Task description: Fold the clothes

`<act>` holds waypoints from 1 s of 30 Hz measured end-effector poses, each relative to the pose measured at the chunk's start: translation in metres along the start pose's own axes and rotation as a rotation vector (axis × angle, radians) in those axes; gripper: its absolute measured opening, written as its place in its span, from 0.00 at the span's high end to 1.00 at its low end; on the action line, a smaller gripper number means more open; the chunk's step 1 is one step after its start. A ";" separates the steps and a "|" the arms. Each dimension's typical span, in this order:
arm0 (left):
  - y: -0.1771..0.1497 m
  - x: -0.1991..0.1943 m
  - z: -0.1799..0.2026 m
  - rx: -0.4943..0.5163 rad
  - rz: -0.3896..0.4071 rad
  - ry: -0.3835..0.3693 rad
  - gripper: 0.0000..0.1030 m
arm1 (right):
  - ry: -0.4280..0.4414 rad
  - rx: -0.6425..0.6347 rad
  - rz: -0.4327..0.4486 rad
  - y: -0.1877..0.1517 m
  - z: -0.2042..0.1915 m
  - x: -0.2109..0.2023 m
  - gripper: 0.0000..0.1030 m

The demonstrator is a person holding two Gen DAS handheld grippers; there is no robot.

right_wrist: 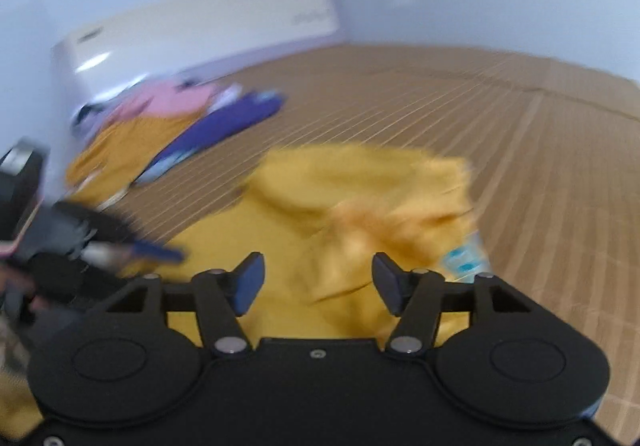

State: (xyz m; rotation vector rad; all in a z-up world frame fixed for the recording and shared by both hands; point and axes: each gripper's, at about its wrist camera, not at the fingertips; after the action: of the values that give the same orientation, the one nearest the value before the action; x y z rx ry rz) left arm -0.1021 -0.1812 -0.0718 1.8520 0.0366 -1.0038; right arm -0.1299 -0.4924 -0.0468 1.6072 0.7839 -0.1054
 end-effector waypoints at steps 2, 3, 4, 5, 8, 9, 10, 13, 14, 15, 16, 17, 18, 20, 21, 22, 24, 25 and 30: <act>-0.002 0.002 0.000 -0.004 -0.001 -0.005 0.56 | -0.110 -0.030 -0.022 0.004 0.008 0.008 0.37; -0.003 0.003 0.000 -0.008 -0.001 -0.008 0.56 | -0.125 -0.043 -0.039 0.005 0.012 0.013 0.35; -0.003 0.003 -0.001 -0.012 0.001 -0.011 0.56 | -0.139 -0.056 -0.056 0.006 0.016 0.018 0.35; -0.004 0.003 -0.001 -0.015 0.003 -0.014 0.55 | -0.117 -0.052 -0.070 0.008 0.019 0.025 0.35; -0.005 0.004 -0.003 -0.017 0.006 -0.018 0.52 | -0.042 -0.070 -0.100 0.015 0.020 0.044 0.35; -0.005 0.004 -0.003 -0.018 0.007 -0.016 0.51 | -0.034 -0.083 -0.112 0.013 0.018 0.051 0.34; -0.006 0.004 -0.003 -0.020 0.007 -0.013 0.49 | -0.029 -0.100 -0.136 0.015 0.016 0.059 0.36; -0.006 0.003 -0.003 -0.018 0.008 -0.010 0.47 | -0.031 -0.132 -0.167 0.015 0.011 0.070 0.72; -0.006 0.003 -0.004 -0.016 0.007 -0.010 0.46 | -0.031 -0.122 -0.168 0.014 0.011 0.067 0.84; -0.006 0.004 -0.004 -0.015 0.007 -0.009 0.45 | -0.032 -0.113 -0.168 0.014 0.012 0.063 0.94; -0.006 0.004 -0.004 -0.013 0.007 -0.007 0.44 | -0.036 -0.103 -0.156 0.012 0.014 0.059 0.95; -0.006 0.004 -0.004 -0.011 0.007 -0.006 0.44 | -0.050 -0.093 -0.133 0.013 0.017 0.050 0.95; -0.006 0.004 -0.004 -0.009 0.007 -0.005 0.44 | -0.065 -0.084 -0.109 0.014 0.020 0.041 0.96; -0.006 0.005 -0.004 -0.007 0.007 -0.004 0.44 | -0.144 -0.045 -0.037 0.022 0.035 0.012 0.96; -0.006 0.005 -0.004 -0.008 0.005 -0.004 0.44 | -0.191 -0.013 -0.003 0.027 0.047 -0.005 0.96; -0.006 0.005 -0.005 -0.008 0.003 -0.005 0.44 | -0.236 0.018 0.023 0.030 0.057 -0.018 0.96; -0.005 0.006 -0.005 -0.007 0.002 -0.004 0.44 | -0.361 0.068 0.058 0.030 0.078 -0.042 0.96; -0.005 0.006 -0.004 -0.007 0.002 -0.003 0.44 | -0.424 0.099 0.066 0.028 0.089 -0.052 0.96; -0.005 0.006 -0.003 -0.007 -0.004 0.005 0.43 | -0.641 0.190 0.026 0.006 0.135 -0.068 0.90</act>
State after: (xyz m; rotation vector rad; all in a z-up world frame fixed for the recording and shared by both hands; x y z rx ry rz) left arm -0.0984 -0.1788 -0.0785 1.8487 0.0465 -1.0006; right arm -0.1295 -0.6432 -0.0378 1.6231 0.2576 -0.6579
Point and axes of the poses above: each gripper's, at about its wrist camera, not at the fingertips, and x roughly the way its jaws point, z to its right, y to its top, and after that the axes turned 9 degrees about y, right-handed
